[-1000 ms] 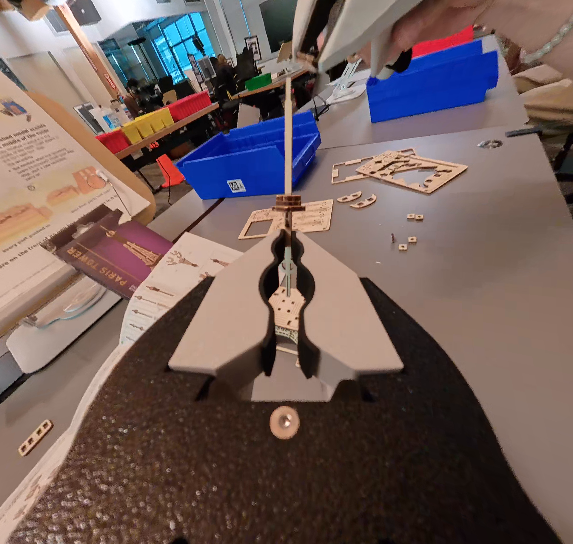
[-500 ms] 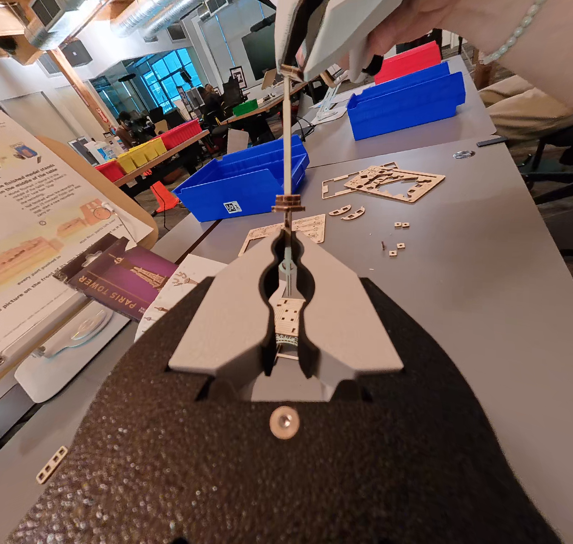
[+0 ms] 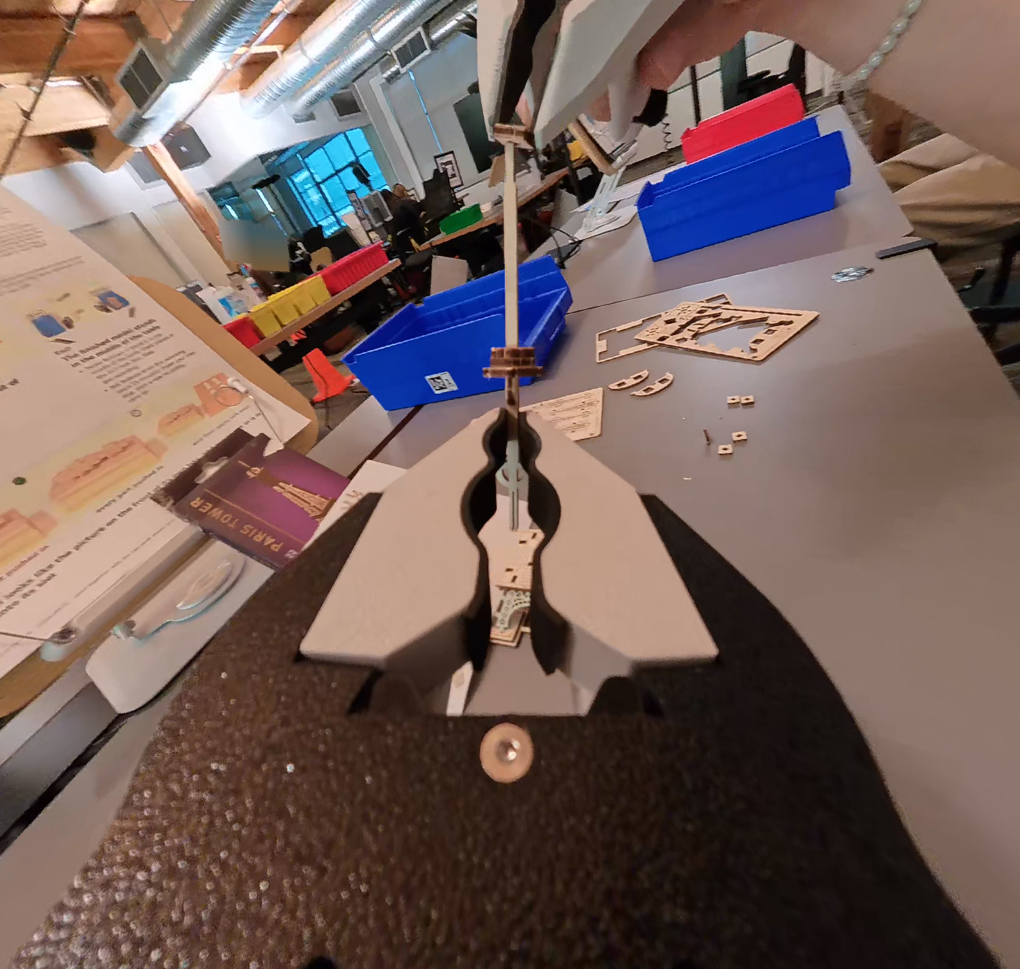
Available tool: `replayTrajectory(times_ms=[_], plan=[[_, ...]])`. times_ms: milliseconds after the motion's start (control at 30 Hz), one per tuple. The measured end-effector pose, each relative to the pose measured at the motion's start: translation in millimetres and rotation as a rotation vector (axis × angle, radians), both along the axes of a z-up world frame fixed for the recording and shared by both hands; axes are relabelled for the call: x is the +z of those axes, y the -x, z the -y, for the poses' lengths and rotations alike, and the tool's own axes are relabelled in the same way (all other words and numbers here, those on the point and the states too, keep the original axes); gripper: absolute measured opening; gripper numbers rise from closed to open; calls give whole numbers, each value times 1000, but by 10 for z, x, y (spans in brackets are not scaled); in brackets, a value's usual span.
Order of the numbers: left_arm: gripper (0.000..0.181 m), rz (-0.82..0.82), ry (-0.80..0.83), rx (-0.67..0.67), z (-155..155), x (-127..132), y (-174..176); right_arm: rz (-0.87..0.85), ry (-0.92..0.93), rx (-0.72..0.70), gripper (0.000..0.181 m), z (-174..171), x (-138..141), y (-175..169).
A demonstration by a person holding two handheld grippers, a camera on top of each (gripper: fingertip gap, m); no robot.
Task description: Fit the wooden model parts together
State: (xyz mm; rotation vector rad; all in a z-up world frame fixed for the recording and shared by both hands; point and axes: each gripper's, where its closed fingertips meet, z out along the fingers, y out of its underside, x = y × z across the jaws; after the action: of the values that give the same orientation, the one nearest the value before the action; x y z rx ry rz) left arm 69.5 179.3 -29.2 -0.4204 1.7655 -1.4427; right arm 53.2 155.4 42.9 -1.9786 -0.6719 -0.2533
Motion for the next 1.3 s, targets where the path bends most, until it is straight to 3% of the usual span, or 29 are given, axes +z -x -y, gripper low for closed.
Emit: replayTrajectory(times_ms=[433, 733, 900, 1100, 1300], plan=[[0, 301, -87, 305, -193, 99, -114, -220, -10, -220, 6, -81, 21, -81], [0, 485, -194, 534, -369, 263, -42, -535, -123, -358, 6, -155, 131, -30], [0, 520, -215, 574, -408, 323, 0, -562, -211, -392, 6, -189, 194, -3], [0, 407, -127, 358, -257, 276, 18, -259, -187, -275, 6, -131, 198, 129], [0, 245, 26, 41, -90, 212, 118, -128, -81, -176, 7, -93, 193, 229]])
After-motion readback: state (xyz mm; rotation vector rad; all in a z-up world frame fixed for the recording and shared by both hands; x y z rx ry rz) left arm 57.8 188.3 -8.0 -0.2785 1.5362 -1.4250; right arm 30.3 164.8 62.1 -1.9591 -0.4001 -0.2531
